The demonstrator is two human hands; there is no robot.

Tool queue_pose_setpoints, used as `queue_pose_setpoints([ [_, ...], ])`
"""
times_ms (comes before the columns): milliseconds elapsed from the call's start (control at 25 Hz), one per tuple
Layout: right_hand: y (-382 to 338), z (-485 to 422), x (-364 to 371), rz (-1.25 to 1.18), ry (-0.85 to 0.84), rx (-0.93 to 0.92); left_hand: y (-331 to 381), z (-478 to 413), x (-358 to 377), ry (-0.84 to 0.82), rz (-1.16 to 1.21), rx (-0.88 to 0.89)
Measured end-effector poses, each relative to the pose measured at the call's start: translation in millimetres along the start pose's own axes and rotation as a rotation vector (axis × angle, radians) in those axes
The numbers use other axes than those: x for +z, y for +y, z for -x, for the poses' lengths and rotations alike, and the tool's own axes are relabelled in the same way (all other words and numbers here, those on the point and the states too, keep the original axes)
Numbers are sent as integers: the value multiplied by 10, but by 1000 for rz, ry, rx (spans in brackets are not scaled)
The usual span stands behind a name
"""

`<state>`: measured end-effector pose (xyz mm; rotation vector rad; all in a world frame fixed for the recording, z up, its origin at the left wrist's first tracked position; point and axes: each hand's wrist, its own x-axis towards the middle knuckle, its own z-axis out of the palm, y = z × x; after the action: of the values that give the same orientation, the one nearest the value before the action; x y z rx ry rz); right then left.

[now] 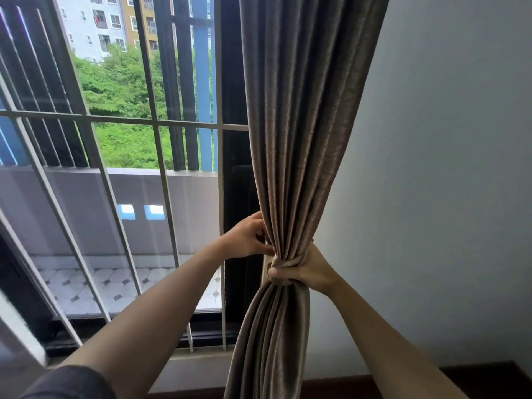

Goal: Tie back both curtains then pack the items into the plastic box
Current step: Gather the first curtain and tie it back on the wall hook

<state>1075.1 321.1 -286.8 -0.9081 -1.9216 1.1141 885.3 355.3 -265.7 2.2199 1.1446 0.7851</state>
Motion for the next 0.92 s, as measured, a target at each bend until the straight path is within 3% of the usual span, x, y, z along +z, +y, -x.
queue_pose_setpoints([
  [120,22,38,49,-98,149,-24,-11,8,146,65,172,-58],
  [280,69,11,100,-211,266,-2,-50,56,157,-74,302,-198],
  [360,80,-12,114,-210,302,29,-62,63,140,-74,186,-215],
  [480,85,-8,113,-209,306,37,-35,31,56,-48,-88,-89],
  [840,141,33,32,-249,284,44,192,-241,-279,-208,-304,1],
  [920,151,38,-18,-296,277,38,208,-258,-272,-182,-304,43],
])
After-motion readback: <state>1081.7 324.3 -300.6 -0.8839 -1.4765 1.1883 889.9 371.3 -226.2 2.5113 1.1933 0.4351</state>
